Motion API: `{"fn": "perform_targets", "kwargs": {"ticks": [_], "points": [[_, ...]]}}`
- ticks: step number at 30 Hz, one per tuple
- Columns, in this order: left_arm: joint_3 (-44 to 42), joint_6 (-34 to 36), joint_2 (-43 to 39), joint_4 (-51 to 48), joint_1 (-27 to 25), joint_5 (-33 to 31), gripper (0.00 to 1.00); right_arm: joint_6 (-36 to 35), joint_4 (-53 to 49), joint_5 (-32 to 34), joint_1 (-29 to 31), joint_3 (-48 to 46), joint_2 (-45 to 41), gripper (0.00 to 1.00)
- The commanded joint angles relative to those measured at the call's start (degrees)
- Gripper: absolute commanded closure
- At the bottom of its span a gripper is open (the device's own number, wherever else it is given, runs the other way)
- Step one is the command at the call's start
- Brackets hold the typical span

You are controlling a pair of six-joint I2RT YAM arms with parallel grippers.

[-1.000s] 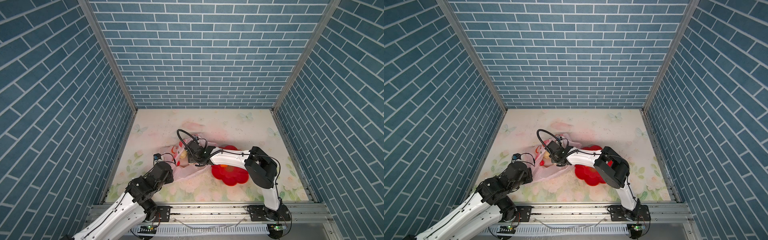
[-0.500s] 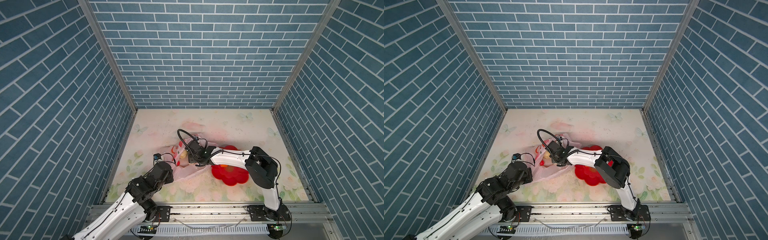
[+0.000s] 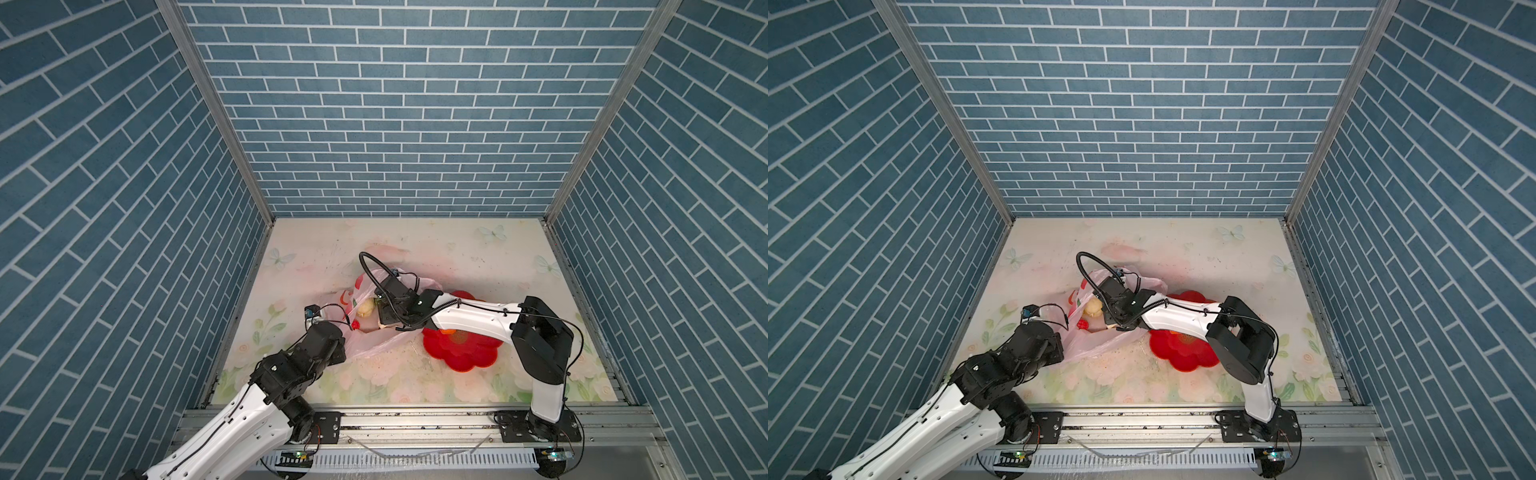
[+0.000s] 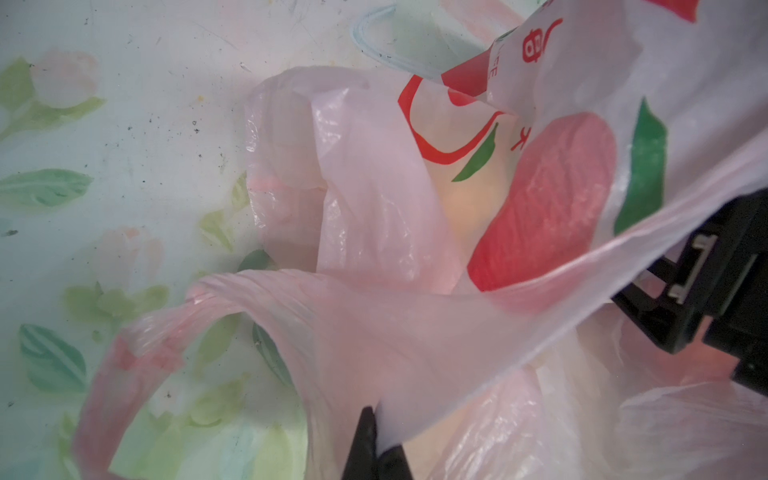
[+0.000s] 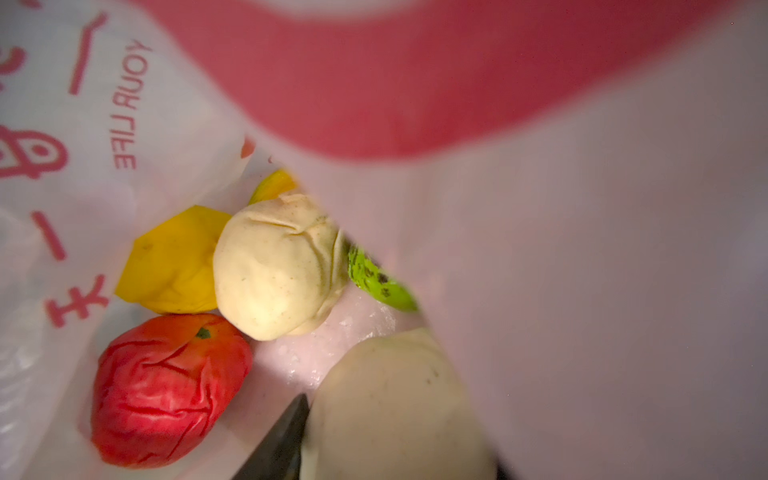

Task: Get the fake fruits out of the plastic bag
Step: 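Lower the right gripper onto the cream fruit and close on it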

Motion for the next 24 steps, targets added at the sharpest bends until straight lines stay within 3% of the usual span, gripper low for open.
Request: {"fn": "perform_targets", "kwargs": {"ticks": [1,24], "points": [[1.4,0.2,-0.2,-2.8,-0.4,-2.0,1.00,-1.8,-0.9,0.2,-0.3,-1.2,-3.5,0.71],[2.7,0.4,-0.1,-3.9,-0.4,-2.4,1.00,-6.9,3.4,0.4,-0.3,-0.1,-7.3,0.73]]}}
